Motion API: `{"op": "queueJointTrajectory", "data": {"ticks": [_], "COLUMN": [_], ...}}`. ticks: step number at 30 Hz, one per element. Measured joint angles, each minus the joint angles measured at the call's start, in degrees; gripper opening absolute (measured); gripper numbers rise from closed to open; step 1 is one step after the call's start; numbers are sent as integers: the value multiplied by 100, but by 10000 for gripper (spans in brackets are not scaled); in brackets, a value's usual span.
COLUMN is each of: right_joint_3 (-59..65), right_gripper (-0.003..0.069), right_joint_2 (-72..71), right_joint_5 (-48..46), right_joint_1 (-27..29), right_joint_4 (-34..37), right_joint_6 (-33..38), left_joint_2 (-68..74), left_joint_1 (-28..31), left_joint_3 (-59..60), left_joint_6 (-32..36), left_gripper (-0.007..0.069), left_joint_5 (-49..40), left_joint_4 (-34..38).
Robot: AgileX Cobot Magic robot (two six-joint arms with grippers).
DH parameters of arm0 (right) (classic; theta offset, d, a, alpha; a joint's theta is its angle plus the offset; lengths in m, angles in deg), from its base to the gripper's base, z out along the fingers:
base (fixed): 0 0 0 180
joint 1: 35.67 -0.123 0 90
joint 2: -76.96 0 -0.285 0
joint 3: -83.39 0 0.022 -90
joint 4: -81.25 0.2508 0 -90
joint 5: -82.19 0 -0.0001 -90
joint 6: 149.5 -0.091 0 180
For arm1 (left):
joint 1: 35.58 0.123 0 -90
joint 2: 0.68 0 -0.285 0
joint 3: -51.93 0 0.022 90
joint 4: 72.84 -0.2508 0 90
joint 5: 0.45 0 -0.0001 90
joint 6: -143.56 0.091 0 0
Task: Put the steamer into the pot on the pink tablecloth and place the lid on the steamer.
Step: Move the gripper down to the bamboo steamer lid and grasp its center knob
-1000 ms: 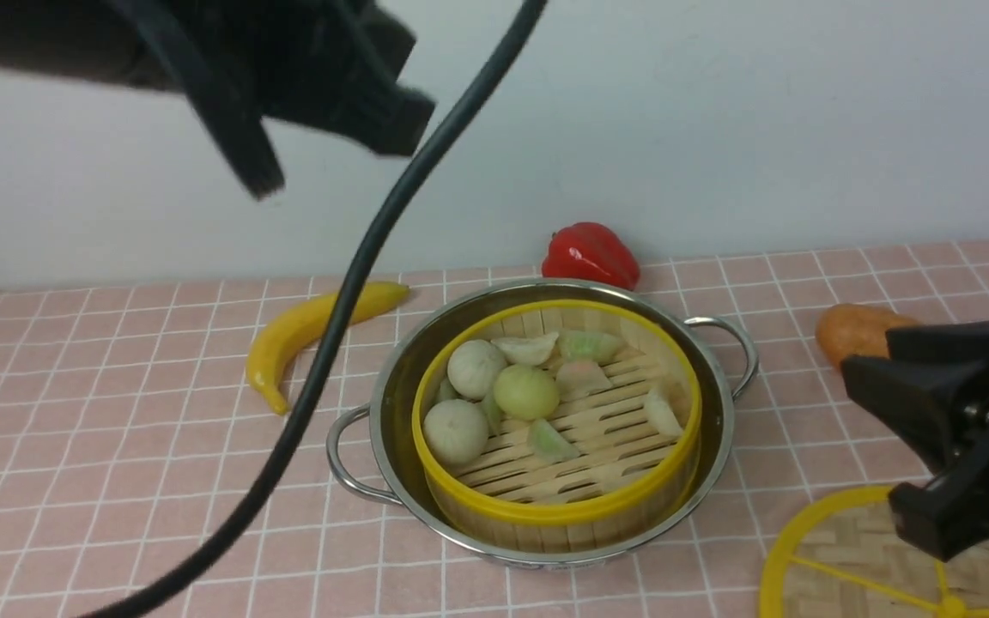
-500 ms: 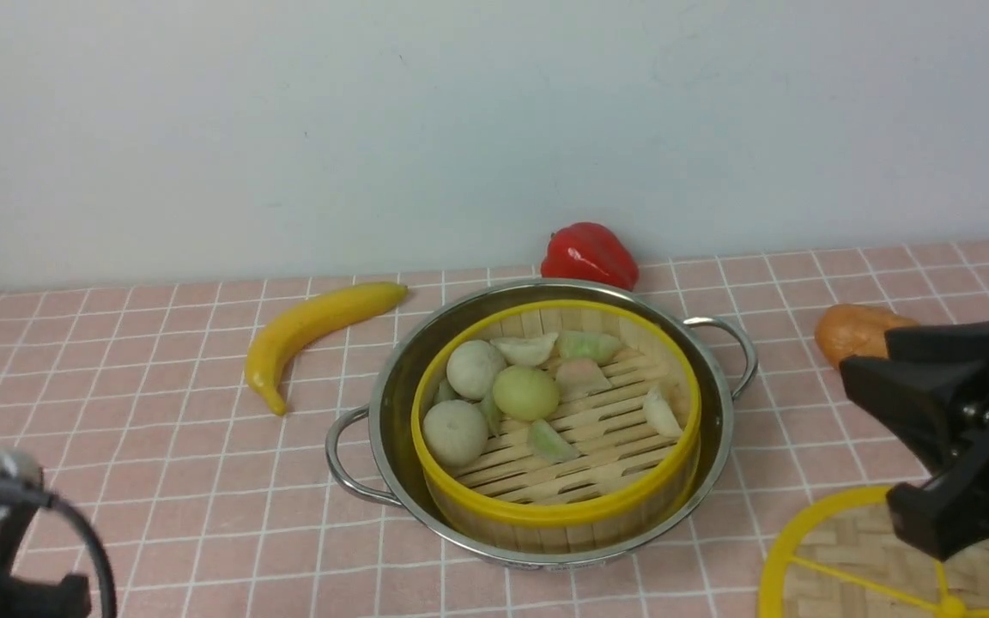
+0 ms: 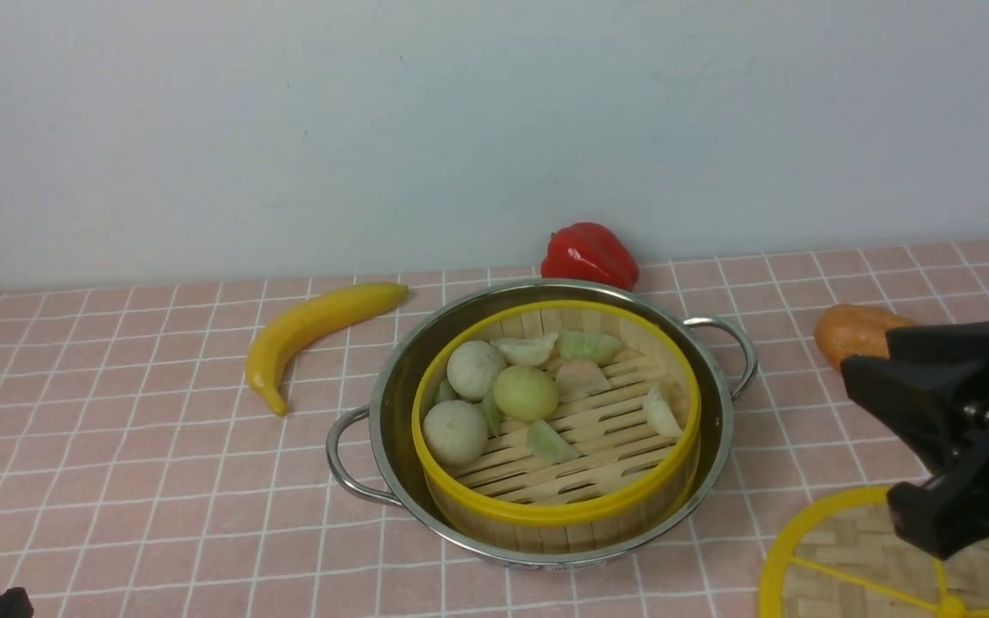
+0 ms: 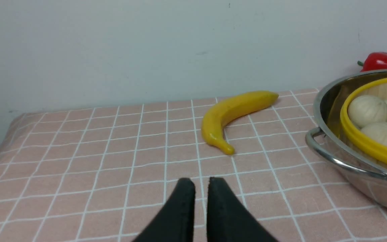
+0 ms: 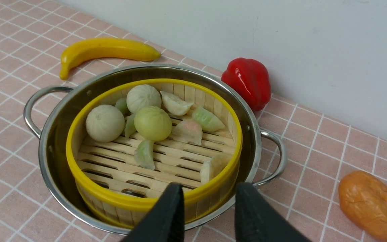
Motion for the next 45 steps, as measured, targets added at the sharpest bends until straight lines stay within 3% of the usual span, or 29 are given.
{"op": "queueJointTrajectory", "data": {"ticks": [11,14,16,20,23,31,36,45], "right_joint_3": [0,0,0,0,0,0,0,0], "right_gripper": [240,240,240,240,240,240,240,240], "right_joint_2": [0,0,0,0,0,0,0,0], "right_joint_5": [96,122,164,219,238,262,267,279], "right_joint_1": [0,0,0,0,0,0,0,0], "right_joint_4": [153,175,181,187,191,191,191,191], "right_joint_6": [-18,-18,-18,-18,-18,-18,-18,-18], "left_joint_2": [300,294,269,41,-18,-34,-34,-34], "left_joint_1": [-48,-53,-53,-53,-58,-102,-102,-102], "left_joint_3": [57,57,57,57,57,63,63,63], "left_joint_6": [-98,-426,-1042,-3393,-4083,-3995,-3947,-3941], "left_gripper": [75,75,83,85,91,106,115,120], "left_joint_5": [121,121,86,-292,-331,-331,-331,-331], "left_joint_4": [-16,-375,-1005,-3108,-3730,-3842,-3460,-3410]}}
